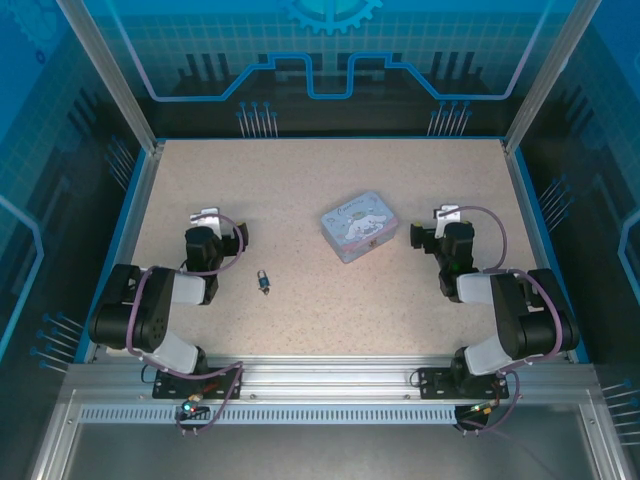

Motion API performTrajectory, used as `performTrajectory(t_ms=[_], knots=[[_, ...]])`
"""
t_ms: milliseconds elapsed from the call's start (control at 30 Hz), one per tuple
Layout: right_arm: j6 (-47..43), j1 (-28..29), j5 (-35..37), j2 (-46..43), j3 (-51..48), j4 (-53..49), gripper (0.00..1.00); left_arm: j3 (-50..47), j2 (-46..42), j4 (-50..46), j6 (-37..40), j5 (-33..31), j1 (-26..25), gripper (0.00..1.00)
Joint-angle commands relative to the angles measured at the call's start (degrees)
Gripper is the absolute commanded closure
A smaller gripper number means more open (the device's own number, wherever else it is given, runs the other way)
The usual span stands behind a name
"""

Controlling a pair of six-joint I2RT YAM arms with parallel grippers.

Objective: Unlock a padlock with a key

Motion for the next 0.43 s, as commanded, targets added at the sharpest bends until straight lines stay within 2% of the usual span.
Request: performTrajectory(t_ms=[0,100,167,400], knots=[[-0.73,0.5,1.21,0.33,0.46,1.74,0.0,0.99,0.14,2.28,1.11,1.24,0.55,0.01],[-0.68,0.45,1.07,0.33,0.64,1.59,0.0,1.07,0.13,2.09,1.09,1.19,0.55,0.01],[-0.11,-1.05,-2.05,0.19,0.88,0.73,0.0,1.28,0.23,1.9,1.06,1.09,0.55,0.01],[-0.34,-0.84,-1.87,0.16,0.48,1.39,0.0,1.19,0.27,2.01,1.09,1.09,0.57,0.01]])
